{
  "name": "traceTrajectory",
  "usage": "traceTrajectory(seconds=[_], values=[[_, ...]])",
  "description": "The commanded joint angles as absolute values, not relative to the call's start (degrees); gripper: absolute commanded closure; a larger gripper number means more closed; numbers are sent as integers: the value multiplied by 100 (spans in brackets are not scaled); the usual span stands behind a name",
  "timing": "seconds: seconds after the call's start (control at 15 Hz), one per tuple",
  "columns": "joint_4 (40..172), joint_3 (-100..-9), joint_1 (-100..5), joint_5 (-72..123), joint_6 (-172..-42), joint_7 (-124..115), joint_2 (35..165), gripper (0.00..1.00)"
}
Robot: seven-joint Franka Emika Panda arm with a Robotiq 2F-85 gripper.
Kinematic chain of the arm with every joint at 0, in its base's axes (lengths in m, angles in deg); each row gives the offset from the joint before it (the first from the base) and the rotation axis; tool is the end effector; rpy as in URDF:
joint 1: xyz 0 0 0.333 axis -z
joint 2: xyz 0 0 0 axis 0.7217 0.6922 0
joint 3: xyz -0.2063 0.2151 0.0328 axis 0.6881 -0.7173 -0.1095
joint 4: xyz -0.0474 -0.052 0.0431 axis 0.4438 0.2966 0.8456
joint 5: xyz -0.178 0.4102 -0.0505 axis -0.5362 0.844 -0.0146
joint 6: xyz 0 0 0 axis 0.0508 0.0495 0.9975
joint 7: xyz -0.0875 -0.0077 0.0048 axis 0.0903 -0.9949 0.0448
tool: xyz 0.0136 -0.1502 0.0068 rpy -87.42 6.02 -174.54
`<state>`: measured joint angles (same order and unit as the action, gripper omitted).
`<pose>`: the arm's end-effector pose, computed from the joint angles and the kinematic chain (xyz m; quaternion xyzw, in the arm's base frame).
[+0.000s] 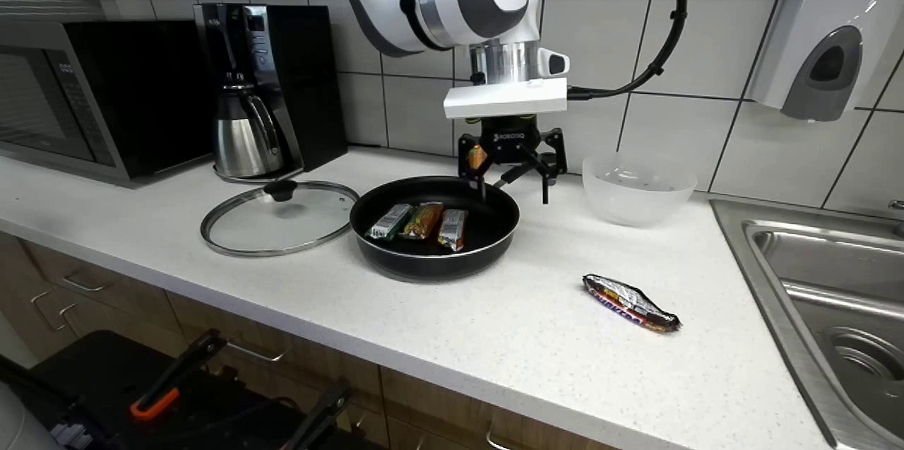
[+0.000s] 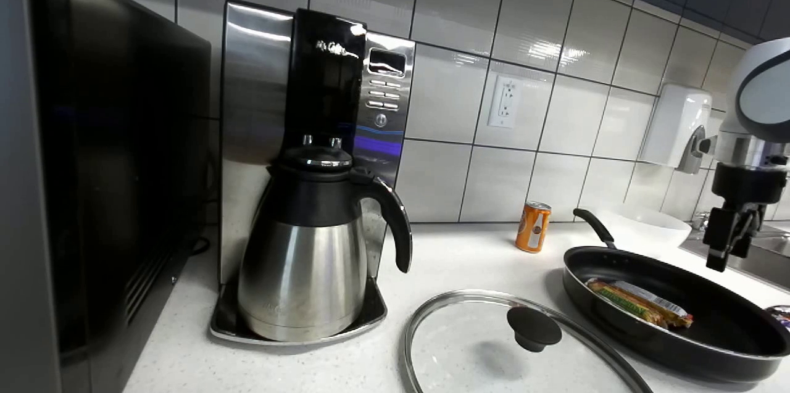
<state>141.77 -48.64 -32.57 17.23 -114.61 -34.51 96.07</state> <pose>0.5301 -0.2369 0.1712 0.9924 0.0949 -0.0226 0.0755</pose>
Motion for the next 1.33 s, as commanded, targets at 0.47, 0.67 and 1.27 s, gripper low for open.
traceTrajectory(seconds=[0.47, 0.67, 1.27], values=[[14347, -4530, -2520, 2023, -11434, -5316, 9457, 0], [14237, -4399, -2428, 2025, -11364, -5493, 9563, 0], [14355, -4353, -2444, 1988, -11491, -5428, 9558, 0]])
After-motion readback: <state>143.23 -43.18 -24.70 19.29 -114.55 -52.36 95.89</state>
